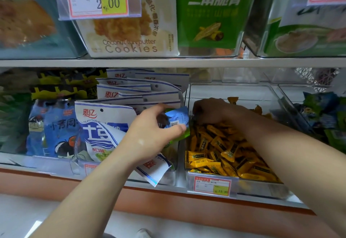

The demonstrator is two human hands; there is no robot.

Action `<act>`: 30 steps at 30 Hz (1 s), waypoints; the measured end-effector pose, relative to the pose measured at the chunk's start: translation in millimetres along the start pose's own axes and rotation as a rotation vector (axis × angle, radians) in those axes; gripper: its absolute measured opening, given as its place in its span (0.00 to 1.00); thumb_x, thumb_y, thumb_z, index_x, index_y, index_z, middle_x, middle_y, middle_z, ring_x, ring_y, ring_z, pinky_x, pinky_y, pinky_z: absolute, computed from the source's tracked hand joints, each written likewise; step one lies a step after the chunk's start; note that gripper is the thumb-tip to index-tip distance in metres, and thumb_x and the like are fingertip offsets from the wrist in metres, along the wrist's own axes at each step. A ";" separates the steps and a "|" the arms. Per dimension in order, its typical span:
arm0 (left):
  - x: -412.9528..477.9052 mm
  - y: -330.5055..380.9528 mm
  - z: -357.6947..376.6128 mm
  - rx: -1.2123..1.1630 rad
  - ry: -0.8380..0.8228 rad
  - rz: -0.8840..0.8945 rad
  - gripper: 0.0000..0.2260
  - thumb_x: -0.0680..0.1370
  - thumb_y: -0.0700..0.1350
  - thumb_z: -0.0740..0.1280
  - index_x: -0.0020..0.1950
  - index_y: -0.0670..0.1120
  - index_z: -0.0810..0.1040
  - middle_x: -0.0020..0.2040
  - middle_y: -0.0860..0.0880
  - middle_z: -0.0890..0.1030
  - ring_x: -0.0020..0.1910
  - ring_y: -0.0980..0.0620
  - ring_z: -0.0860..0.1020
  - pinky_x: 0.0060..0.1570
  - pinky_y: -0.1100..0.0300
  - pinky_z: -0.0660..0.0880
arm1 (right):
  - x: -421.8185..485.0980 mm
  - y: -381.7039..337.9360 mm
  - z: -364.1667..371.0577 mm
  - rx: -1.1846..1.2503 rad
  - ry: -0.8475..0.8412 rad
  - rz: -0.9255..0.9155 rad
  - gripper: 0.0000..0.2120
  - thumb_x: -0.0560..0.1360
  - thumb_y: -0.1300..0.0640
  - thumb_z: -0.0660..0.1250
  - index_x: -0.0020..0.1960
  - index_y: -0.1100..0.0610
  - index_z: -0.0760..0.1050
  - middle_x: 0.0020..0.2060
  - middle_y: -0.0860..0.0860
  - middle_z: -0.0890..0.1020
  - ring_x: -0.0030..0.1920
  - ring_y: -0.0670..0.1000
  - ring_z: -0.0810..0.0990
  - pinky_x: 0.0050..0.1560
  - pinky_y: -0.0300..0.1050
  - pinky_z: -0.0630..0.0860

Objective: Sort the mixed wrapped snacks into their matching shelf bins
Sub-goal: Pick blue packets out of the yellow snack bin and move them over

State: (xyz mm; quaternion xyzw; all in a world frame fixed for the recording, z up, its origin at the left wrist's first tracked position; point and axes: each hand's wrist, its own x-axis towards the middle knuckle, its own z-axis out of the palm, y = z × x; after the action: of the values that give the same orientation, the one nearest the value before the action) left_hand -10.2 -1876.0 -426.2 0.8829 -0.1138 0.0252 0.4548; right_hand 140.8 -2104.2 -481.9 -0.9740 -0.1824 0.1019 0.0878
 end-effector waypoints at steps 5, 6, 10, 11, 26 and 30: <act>-0.7 1.6 0.7 0.017 0.015 0.001 0.23 0.69 0.62 0.72 0.60 0.56 0.76 0.50 0.55 0.83 0.41 0.56 0.81 0.44 0.53 0.82 | -12.0 9.5 -0.9 0.120 0.237 -0.098 0.05 0.78 0.49 0.63 0.46 0.41 0.77 0.45 0.41 0.78 0.51 0.49 0.79 0.40 0.40 0.70; -0.8 2.3 0.8 0.018 0.020 0.001 0.22 0.69 0.61 0.72 0.59 0.57 0.76 0.50 0.55 0.83 0.42 0.56 0.82 0.44 0.53 0.82 | -14.9 10.7 -0.9 0.107 0.255 -0.101 0.04 0.77 0.47 0.63 0.49 0.41 0.77 0.47 0.42 0.80 0.52 0.49 0.79 0.41 0.42 0.71; 0.3 8.0 2.6 0.015 0.007 0.009 0.22 0.67 0.63 0.71 0.58 0.59 0.74 0.50 0.55 0.83 0.46 0.55 0.82 0.46 0.48 0.82 | -22.1 10.0 4.0 -0.079 0.160 -0.084 0.25 0.71 0.33 0.63 0.65 0.40 0.74 0.56 0.48 0.79 0.56 0.52 0.77 0.42 0.45 0.68; 0.4 8.7 3.2 0.010 0.004 0.012 0.23 0.67 0.64 0.71 0.59 0.58 0.75 0.51 0.55 0.83 0.47 0.54 0.82 0.46 0.47 0.82 | -22.2 7.2 4.7 -0.118 0.158 -0.079 0.24 0.71 0.33 0.64 0.64 0.40 0.75 0.54 0.49 0.78 0.54 0.52 0.76 0.41 0.44 0.67; 5.3 11.7 10.9 -0.054 0.043 0.038 0.18 0.73 0.56 0.73 0.61 0.59 0.73 0.53 0.61 0.80 0.37 0.55 0.81 0.36 0.64 0.77 | -36.9 -7.4 -2.4 0.017 0.383 -0.134 0.11 0.73 0.41 0.69 0.48 0.48 0.80 0.48 0.47 0.78 0.50 0.51 0.75 0.45 0.48 0.72; 4.9 13.6 15.0 -0.173 0.075 0.028 0.18 0.74 0.52 0.73 0.62 0.57 0.74 0.53 0.60 0.78 0.40 0.60 0.81 0.32 0.63 0.79 | -82.0 -15.2 -21.6 0.370 0.497 -0.147 0.04 0.78 0.53 0.67 0.45 0.49 0.77 0.42 0.45 0.82 0.44 0.47 0.80 0.42 0.43 0.73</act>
State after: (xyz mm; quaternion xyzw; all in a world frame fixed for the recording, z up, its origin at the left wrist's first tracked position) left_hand -9.3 -1896.6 -423.5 0.8372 -0.1108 0.0549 0.5327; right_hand 65.8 -2123.7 -444.3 -0.9208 -0.2037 -0.1144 0.3124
